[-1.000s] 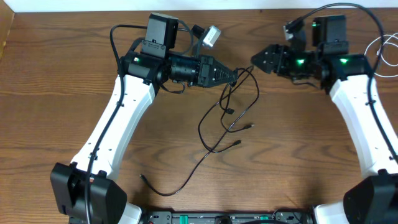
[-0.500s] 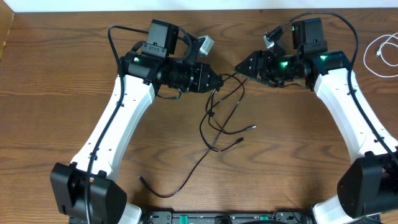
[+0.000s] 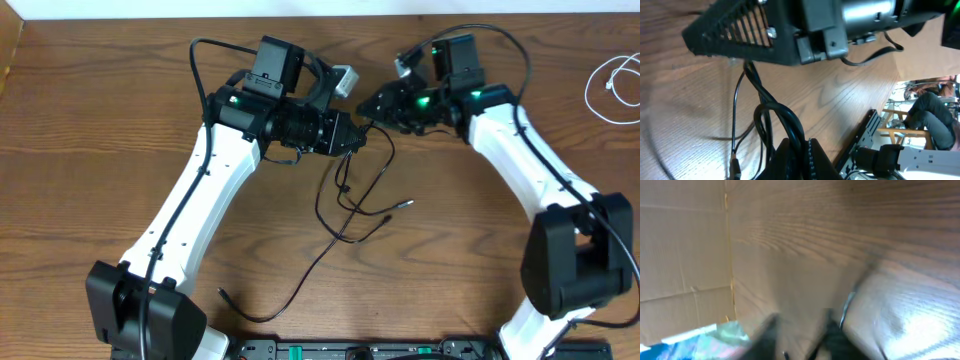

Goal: Untangle cables

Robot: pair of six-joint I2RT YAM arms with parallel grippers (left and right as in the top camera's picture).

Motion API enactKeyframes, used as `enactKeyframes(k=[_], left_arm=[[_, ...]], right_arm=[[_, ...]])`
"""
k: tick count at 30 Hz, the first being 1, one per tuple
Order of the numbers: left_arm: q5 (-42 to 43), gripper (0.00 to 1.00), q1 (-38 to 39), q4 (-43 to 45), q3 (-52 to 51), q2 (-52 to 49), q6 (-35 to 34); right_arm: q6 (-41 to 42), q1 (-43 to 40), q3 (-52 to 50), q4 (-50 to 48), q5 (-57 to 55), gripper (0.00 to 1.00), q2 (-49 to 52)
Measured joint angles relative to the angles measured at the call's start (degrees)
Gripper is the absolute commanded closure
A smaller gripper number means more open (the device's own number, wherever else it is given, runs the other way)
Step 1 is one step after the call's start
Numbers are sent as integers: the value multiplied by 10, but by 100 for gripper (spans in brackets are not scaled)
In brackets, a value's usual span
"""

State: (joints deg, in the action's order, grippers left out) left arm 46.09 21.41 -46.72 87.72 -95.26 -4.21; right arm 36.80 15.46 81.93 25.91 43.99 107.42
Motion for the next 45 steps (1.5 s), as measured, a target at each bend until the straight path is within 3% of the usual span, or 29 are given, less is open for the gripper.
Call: enactKeyframes(k=[9, 14, 22, 32, 39, 45], left_arm=[[-90, 93, 1, -18, 0, 0, -10], [-187, 93, 1, -26, 0, 0, -44], [-320, 93, 1, -26, 0, 0, -94], [-379, 93, -3, -28, 0, 0, -145], [-397, 92, -4, -28, 0, 0, -162], [-401, 93, -4, -29, 0, 0, -170]], right_arm=[[8, -33, 0, -1, -30, 99, 0], [-18, -87, -4, 46, -55, 99, -61], [-68, -259, -3, 147, -131, 99, -271], [-104, -490, -3, 184, -157, 99, -316], [-110, -590, -3, 162, -169, 99, -314], [-84, -603, -3, 18, -169, 99, -313]])
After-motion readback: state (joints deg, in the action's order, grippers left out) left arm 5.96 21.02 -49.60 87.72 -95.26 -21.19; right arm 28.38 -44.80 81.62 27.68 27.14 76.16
